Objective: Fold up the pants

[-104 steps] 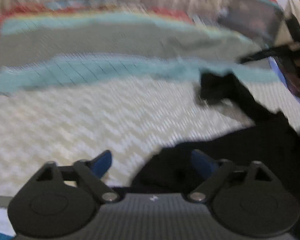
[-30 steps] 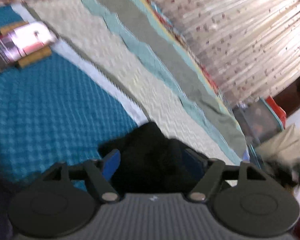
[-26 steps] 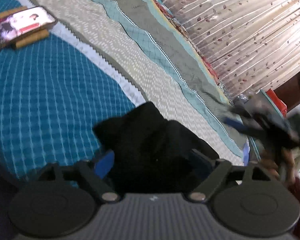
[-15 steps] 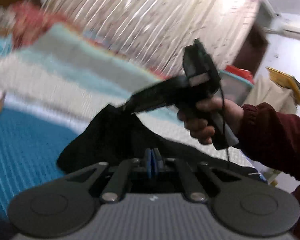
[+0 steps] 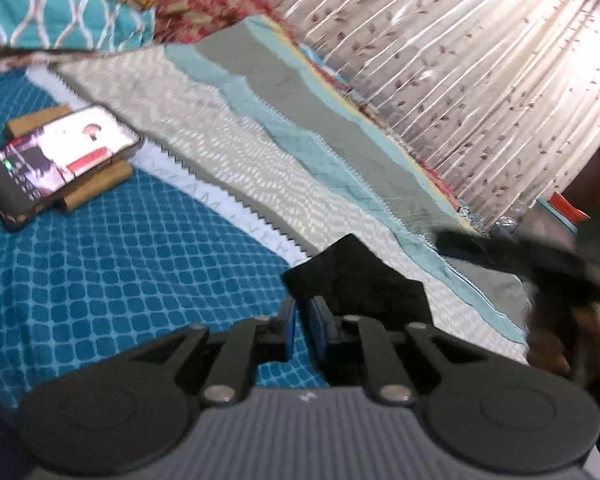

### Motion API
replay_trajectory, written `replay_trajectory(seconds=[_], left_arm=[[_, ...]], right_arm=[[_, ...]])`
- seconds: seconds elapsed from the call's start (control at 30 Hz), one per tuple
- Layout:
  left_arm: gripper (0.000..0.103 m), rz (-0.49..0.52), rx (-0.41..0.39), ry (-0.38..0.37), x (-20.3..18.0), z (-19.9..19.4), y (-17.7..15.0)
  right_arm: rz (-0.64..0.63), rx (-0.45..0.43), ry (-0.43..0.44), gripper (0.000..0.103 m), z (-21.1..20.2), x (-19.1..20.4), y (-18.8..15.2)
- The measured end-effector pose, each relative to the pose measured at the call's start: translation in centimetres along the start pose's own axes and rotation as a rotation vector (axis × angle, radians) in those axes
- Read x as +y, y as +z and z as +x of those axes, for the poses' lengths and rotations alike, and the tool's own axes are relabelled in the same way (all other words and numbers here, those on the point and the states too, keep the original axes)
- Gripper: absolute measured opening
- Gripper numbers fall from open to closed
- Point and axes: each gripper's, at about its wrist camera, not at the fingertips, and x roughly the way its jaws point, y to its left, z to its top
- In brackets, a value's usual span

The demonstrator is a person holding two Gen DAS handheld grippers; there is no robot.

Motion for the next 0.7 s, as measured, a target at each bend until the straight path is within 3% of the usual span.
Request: replay_trajectory(seconds=[0.03,0.1,0.17,0.2,0.23,0.27,0.3,0.37,0.43,0.47,0.53,0.6,0.7], left_arm=[[0.01,-0.007,0.018,-0.011,0.1,0.8,0.3],[0.014,-0.009,0.047,-0.034,-0.1,2.3,0.6],[0.031,-0.028,0.091,-0.019,0.4,4.4,1.0],[0.042,-0.043,0.112,-0.007,0.6,5.6,1.3],[0.046,-0.06,0.132,0.002,0.7,6.9,1.5],[0.046,-0.067,0.143,-0.005,0.6,7.8,1.6],[0.048,-0.079,0.151,-0.017,0.5,8.8,1.7],[0.045,-0.107,0.154,-0.056,0.0,10.4,1.8],[0.022,-0.126,0.147,-0.063,-0.3,11.6,1.5],[0.021,-0.149,0.146,-0.071,-0.2,12.0,1.3],[0.015,-0.185,0.105,-0.053,0.1,11.3,0.9],[0.014,-0.179,0.034,-0.05,0.3,8.8,0.4],[0.014,-0.188,-0.047,-0.051,0.7,4.1,-1.0]], right_arm=[[-0.078,0.024,0.011,0.081,-0.3,1.5,-0.6],[-0.259,0.102,-0.013,0.079,0.6,4.2,-2.6],[-0.413,0.206,-0.148,0.076,3.5,5.7,-4.8],[-0.469,0.26,-0.212,0.055,5.1,5.9,-5.9],[-0.512,0.302,-0.244,0.03,6.4,6.0,-6.9],[-0.529,0.302,-0.25,0.026,6.8,6.1,-7.3],[-0.49,0.27,-0.24,0.016,6.5,6.0,-7.1],[-0.293,0.176,-0.198,0.013,4.5,5.4,-5.1],[-0.01,-0.012,-0.103,0.013,1.0,3.2,-2.8],[0.159,-0.128,-0.049,0.013,-0.9,1.8,-1.9],[0.368,-0.295,-0.03,0.013,-3.3,0.2,-0.9],[0.453,-0.373,-0.042,0.013,-3.6,0.2,0.0],[0.433,-0.342,0.006,0.014,-1.1,2.7,0.2]])
